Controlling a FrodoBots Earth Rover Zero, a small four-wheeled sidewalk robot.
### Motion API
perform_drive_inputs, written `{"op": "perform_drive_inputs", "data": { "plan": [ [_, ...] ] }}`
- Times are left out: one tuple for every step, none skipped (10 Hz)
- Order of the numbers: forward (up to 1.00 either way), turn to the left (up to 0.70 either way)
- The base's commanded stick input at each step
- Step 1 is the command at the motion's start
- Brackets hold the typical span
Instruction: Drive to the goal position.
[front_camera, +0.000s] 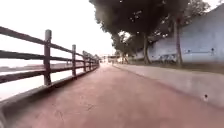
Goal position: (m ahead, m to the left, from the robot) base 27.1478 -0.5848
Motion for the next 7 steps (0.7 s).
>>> {"op": "perform_drive_inputs", "data": {
  "plan": [
    [1.00,0.00],
    [1.00,0.00],
    [1.00,0.00],
    [1.00,0.00],
    [1.00,0.00],
    [1.00,0.00],
    [1.00,0.00]
  ]
}}
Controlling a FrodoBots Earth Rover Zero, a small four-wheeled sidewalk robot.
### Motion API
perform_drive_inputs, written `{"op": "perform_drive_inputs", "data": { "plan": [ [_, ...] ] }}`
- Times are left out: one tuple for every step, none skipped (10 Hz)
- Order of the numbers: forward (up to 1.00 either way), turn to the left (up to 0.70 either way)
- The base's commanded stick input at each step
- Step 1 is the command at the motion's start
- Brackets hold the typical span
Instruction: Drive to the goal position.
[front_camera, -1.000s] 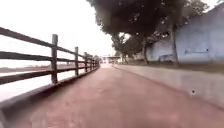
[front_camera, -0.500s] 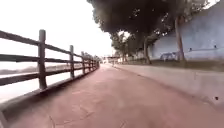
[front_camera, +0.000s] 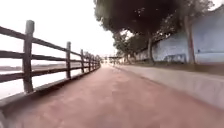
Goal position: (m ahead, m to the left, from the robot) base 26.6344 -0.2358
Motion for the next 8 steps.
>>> {"op": "perform_drive_inputs", "data": {
  "plan": [
    [1.00,0.00],
    [1.00,0.00],
    [1.00,0.00],
    [1.00,0.00],
    [1.00,0.00],
    [1.00,0.09],
    [1.00,0.40],
    [1.00,0.13]
  ]
}}
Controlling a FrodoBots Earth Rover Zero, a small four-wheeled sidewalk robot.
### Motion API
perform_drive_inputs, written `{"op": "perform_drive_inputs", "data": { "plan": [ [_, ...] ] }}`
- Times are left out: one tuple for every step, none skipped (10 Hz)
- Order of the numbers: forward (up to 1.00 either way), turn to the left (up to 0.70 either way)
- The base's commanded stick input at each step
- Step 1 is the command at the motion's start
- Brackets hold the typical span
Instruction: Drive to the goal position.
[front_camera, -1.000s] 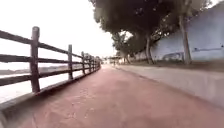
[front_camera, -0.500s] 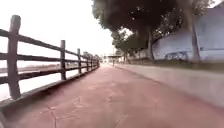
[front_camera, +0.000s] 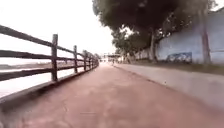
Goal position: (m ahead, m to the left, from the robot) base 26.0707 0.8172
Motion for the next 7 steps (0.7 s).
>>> {"op": "perform_drive_inputs", "data": {
  "plan": [
    [1.00,0.00],
    [1.00,0.00],
    [1.00,0.00],
    [1.00,0.00],
    [1.00,0.00],
    [1.00,0.01],
    [1.00,0.37]
  ]
}}
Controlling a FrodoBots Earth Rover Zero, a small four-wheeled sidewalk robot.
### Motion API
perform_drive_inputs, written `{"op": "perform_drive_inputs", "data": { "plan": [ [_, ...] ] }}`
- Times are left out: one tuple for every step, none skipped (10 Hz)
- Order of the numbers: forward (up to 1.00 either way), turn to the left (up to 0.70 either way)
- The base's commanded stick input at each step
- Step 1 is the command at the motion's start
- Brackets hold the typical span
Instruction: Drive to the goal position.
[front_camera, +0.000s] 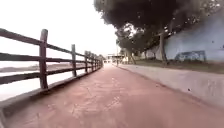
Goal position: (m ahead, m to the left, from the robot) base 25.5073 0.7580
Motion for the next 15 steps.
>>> {"op": "perform_drive_inputs", "data": {
  "plan": [
    [1.00,0.21],
    [1.00,0.00],
    [1.00,0.00],
    [1.00,0.00],
    [1.00,0.00],
    [1.00,0.00],
    [1.00,0.00],
    [1.00,0.00],
    [1.00,0.00],
    [1.00,0.00],
    [1.00,0.00],
    [1.00,0.00],
    [1.00,0.00],
    [1.00,0.00],
    [1.00,0.00]
  ]
}}
